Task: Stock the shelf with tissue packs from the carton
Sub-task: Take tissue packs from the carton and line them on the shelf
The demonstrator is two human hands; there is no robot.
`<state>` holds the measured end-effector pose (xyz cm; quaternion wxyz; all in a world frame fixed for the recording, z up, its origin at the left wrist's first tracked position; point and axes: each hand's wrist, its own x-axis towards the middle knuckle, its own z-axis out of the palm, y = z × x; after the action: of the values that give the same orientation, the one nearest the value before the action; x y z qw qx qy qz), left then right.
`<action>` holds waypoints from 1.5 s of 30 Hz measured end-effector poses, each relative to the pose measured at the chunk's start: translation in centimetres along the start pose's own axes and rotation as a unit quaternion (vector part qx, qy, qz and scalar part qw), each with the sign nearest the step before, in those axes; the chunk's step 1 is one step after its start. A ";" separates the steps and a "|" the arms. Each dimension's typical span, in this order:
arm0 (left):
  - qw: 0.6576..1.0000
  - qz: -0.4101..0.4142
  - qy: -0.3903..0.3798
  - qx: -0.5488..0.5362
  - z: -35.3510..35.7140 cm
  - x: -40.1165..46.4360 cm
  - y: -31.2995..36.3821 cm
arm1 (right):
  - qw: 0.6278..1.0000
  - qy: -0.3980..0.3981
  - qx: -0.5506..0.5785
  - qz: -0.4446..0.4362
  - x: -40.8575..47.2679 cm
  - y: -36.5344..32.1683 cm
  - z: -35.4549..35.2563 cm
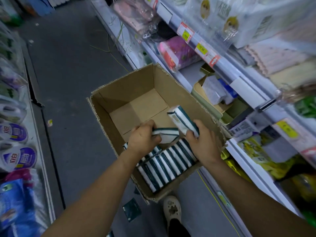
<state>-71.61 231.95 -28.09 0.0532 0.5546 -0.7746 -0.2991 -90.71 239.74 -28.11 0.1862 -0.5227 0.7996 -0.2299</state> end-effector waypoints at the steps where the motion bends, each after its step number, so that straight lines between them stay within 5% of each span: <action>1: 0.999 -0.024 0.009 -0.048 -0.7 -1.3 0.8 | 0.999 0.026 0.018 -0.009 -1.0 -0.4 -1.1; 6: 0.941 -0.075 0.069 -0.323 -4.2 -8.4 5.1 | 0.971 0.091 0.192 -0.113 -7.3 -1.5 -5.9; 9: 0.901 -0.077 0.032 -0.426 -6.4 -12.8 7.5 | 0.956 0.115 0.210 -0.170 -11.3 -2.2 -9.2; 15: 0.871 -0.076 -0.017 -0.485 -9.3 -19.7 11.8 | 0.937 0.138 0.245 -0.205 -19.1 -4.8 -15.0; 20: 0.873 -0.022 -0.058 -0.484 -10.5 -24.1 16.6 | 0.919 0.217 0.301 -0.131 -24.0 -7.0 -19.6; 22: 0.882 -0.002 -0.054 -0.469 -10.5 -25.3 18.3 | 0.887 0.258 0.377 -0.067 -25.0 -7.8 -21.5; 26: 0.879 0.039 -0.046 -0.473 -10.3 -26.8 21.7 | 0.744 0.284 0.603 0.040 -26.0 -9.0 -24.8; 28: 0.877 0.067 -0.042 -0.473 -10.0 -27.3 23.4 | 0.713 0.277 0.642 0.054 -26.3 -9.0 -25.9; 33: 0.899 0.153 -0.017 -0.410 -9.1 -27.5 27.1 | 0.771 0.207 0.599 0.055 -27.1 -8.0 -28.8; 45: 0.882 0.275 0.032 -0.382 -10.6 -24.1 36.1 | 0.799 0.261 0.535 0.084 -25.6 -1.8 -39.1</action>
<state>-87.98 256.61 5.44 0.3655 0.2653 -0.7199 -0.5270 -100.56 269.50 6.64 0.2391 -0.1913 0.6081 -0.7324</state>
